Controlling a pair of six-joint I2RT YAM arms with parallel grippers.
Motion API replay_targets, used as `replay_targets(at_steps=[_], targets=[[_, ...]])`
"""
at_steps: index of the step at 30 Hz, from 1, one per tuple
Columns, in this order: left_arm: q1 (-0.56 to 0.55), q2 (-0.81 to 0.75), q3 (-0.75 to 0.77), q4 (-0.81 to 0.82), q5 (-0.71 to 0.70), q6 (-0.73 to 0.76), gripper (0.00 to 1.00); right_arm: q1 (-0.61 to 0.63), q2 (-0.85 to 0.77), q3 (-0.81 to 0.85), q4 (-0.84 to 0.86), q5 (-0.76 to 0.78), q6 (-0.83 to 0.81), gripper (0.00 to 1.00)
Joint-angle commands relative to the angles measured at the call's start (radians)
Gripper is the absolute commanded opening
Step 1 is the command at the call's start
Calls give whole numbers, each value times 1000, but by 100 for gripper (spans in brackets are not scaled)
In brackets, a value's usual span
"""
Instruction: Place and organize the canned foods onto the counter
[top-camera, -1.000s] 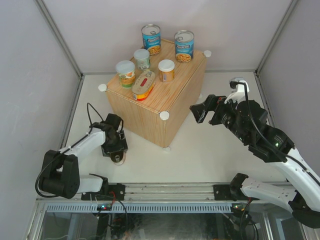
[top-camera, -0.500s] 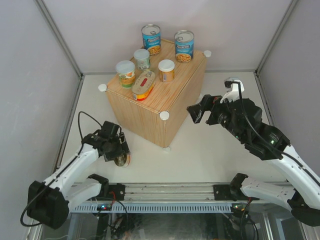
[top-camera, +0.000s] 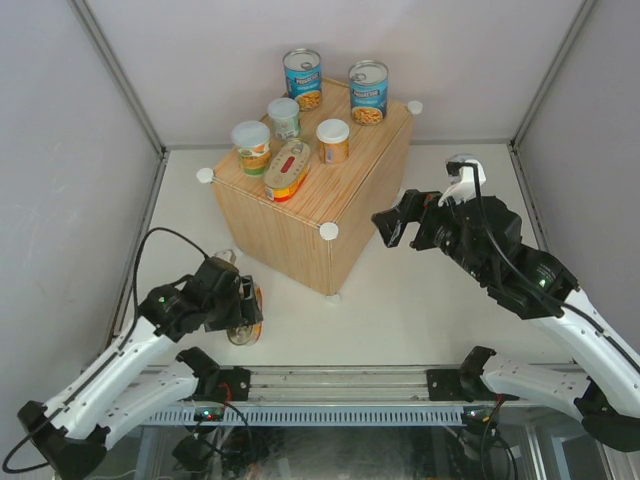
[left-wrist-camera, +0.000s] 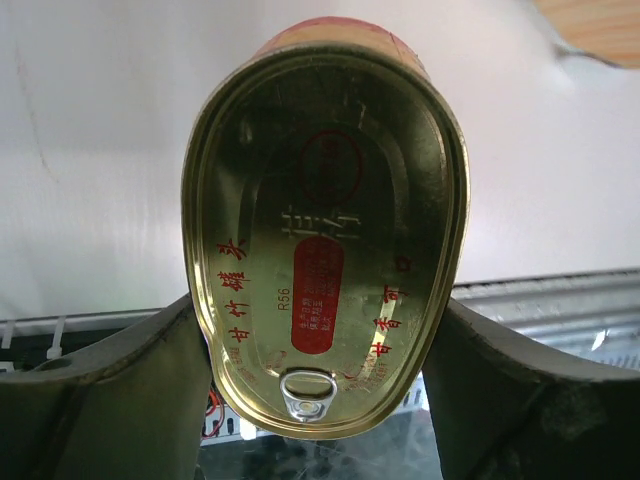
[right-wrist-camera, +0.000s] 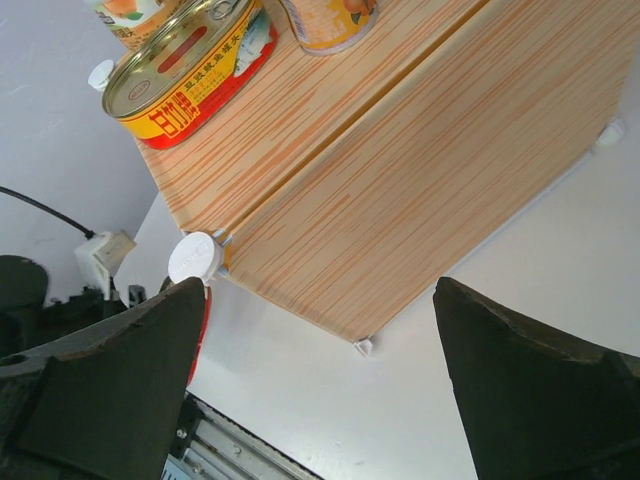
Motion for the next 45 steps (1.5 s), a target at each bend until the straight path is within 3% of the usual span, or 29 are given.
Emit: replay_targets(at_steps=[1,12,18,28,45], targets=[[-160,-37,210,-10,-83,-25,0,6,-26,6,10,-25,20,99],[-589,169,592,-111,-292,-10,0,130,-41,11,45,-58,112,99],[-695,289,792,-150,-355,15,0,215,-37,24,53,-43,168,96],[-762,436,1056,-202,-402,74,0,294,-27,25,54,-59,265,94],[-771,595,1274,-246,-410,200,0,341,33,72,114,-76,296,92]])
